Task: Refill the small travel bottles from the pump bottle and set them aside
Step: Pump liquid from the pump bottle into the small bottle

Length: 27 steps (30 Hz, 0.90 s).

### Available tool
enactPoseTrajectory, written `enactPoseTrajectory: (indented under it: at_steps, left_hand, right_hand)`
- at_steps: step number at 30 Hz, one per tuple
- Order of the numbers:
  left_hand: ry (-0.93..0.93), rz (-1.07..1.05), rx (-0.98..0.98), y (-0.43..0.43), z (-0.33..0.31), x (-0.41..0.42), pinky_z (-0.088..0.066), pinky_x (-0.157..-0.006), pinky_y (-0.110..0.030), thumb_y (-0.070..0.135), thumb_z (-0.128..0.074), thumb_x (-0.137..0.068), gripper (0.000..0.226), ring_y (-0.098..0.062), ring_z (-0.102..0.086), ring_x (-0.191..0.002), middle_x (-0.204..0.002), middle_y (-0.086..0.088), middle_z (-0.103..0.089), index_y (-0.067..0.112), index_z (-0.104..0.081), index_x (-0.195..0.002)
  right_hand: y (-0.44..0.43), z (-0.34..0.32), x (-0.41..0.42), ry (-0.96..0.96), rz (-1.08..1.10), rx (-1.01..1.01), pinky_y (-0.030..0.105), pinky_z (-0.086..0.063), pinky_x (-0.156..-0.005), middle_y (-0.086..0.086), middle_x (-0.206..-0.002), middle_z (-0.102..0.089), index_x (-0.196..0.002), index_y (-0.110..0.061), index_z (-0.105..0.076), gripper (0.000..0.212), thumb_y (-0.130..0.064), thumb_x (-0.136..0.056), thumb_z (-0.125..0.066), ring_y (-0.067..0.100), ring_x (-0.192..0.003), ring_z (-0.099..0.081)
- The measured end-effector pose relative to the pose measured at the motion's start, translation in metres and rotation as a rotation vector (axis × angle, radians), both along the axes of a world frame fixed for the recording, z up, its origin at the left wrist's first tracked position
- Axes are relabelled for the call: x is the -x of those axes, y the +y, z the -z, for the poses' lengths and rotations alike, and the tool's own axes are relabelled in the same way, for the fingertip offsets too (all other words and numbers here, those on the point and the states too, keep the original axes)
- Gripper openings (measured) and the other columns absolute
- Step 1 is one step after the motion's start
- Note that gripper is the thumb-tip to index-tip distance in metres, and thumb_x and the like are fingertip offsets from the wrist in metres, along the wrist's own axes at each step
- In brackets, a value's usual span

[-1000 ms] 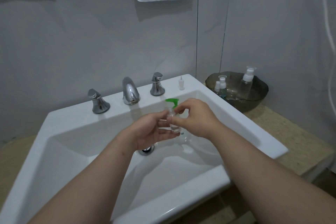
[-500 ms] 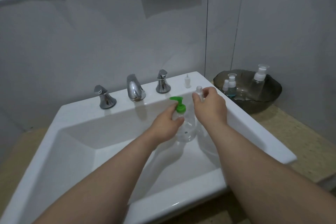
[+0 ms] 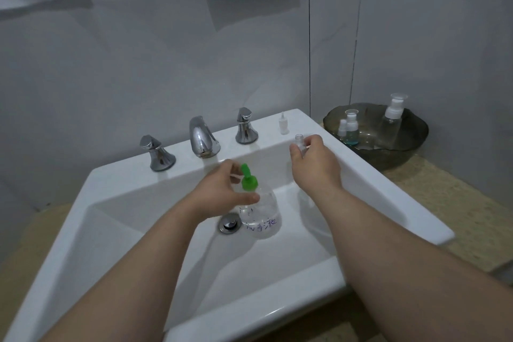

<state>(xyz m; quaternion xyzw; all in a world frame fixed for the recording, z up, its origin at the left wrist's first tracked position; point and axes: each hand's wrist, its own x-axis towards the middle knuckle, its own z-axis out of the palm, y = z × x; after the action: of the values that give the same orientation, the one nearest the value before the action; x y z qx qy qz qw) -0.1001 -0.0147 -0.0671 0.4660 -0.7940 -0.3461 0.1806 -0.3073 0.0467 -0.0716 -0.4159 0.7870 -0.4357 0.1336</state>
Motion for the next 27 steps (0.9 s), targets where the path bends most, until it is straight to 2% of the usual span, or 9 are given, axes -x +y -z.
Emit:
enactPoseTrajectory:
  at_steps: [1,3,5,8,11,15,19,25,27]
  left_hand:
    - [0.096,0.026,-0.101,-0.001,0.0,-0.003,-0.056,-0.096,-0.035,0.015,-0.09,-0.077,0.057,-0.012,-0.063,-0.116,-0.123,0.006,-0.065,0.022,-0.058,-0.124]
    - [0.185,0.11,-0.168,0.001,-0.001,-0.004,-0.055,-0.095,-0.024,-0.003,-0.076,-0.087,0.049,-0.014,-0.065,-0.116,-0.122,0.002,-0.07,0.015,-0.061,-0.13]
    - [0.123,0.168,-0.02,0.001,0.0,0.001,-0.052,-0.09,-0.018,0.004,-0.073,-0.092,0.033,-0.008,-0.07,-0.101,-0.107,0.008,-0.076,0.02,-0.069,-0.12]
    - [-0.012,0.194,0.092,0.003,-0.001,0.004,-0.052,-0.086,-0.023,0.03,-0.074,-0.094,0.026,0.0,-0.064,-0.079,-0.091,0.015,-0.076,0.046,-0.065,-0.112]
    - [0.009,0.188,0.052,0.002,0.004,0.007,-0.052,-0.1,-0.035,0.037,-0.071,-0.095,0.016,-0.008,-0.066,-0.098,-0.107,0.004,-0.073,0.032,-0.072,-0.11]
    - [0.086,0.169,-0.103,0.012,0.013,0.016,-0.048,-0.107,-0.037,0.039,-0.057,-0.103,0.022,-0.016,-0.065,-0.114,-0.126,0.001,-0.069,0.039,-0.052,-0.124]
    - [-0.083,0.098,0.05,0.01,0.005,0.018,-0.046,-0.088,-0.032,0.046,-0.045,-0.106,0.029,-0.018,-0.064,-0.105,-0.111,0.002,-0.069,0.02,-0.051,-0.115]
    - [-0.559,0.089,0.276,0.004,-0.014,0.003,-0.048,-0.086,-0.04,0.057,-0.039,-0.104,0.035,-0.025,-0.058,-0.094,-0.097,0.0,-0.059,0.023,-0.048,-0.108]
    - [-0.55,0.075,0.21,0.003,-0.01,-0.001,-0.046,-0.082,-0.038,0.057,-0.045,-0.102,0.033,-0.024,-0.058,-0.092,-0.097,-0.001,-0.059,0.025,-0.049,-0.108]
  right_hand:
    - [0.0,0.001,-0.001,-0.024,-0.028,-0.012,0.034,-0.038,-0.077,0.011,-0.121,-0.066,-0.131,-0.012,-0.049,0.037,-0.04,-0.107,-0.049,0.034,-0.109,-0.061]
    - [-0.002,0.004,-0.002,-0.074,-0.086,-0.031,0.033,-0.038,-0.075,0.012,-0.114,-0.065,-0.126,-0.012,-0.045,0.032,-0.038,-0.107,-0.051,0.031,-0.098,-0.059]
    - [-0.003,0.007,-0.002,-0.118,-0.124,-0.054,0.035,-0.043,-0.073,0.012,-0.105,-0.063,-0.117,-0.015,-0.039,0.028,-0.037,-0.106,-0.052,0.03,-0.09,-0.057]
    - [-0.004,0.011,-0.003,-0.156,-0.151,-0.105,0.042,-0.053,-0.079,0.013,-0.106,-0.059,-0.114,-0.016,-0.034,0.03,-0.037,-0.105,-0.054,0.033,-0.089,-0.06]
    - [-0.004,0.014,-0.001,-0.123,-0.151,-0.183,0.041,-0.051,-0.082,0.016,-0.116,-0.059,-0.118,-0.013,-0.036,0.033,-0.036,-0.105,-0.055,0.036,-0.1,-0.061]
    - [-0.002,0.016,0.0,-0.074,-0.178,-0.268,0.037,-0.048,-0.083,0.014,-0.124,-0.061,-0.131,-0.01,-0.043,0.04,-0.036,-0.104,-0.056,0.036,-0.112,-0.061]
    - [-0.005,0.022,-0.001,-0.069,-0.236,-0.331,0.048,-0.059,-0.09,0.016,-0.112,-0.068,-0.126,-0.009,-0.057,0.041,-0.041,-0.101,-0.06,0.037,-0.1,-0.07]
    - [0.0,0.025,-0.009,-0.138,-0.431,-0.475,0.044,-0.065,-0.078,0.011,-0.107,-0.061,-0.113,-0.014,-0.057,0.027,-0.026,-0.094,-0.073,0.029,-0.068,-0.07]
    - [0.001,0.026,-0.011,-0.146,-0.481,-0.489,0.044,-0.065,-0.078,0.015,-0.116,-0.062,-0.109,-0.016,-0.057,0.026,-0.018,-0.091,-0.076,0.029,-0.068,-0.07]
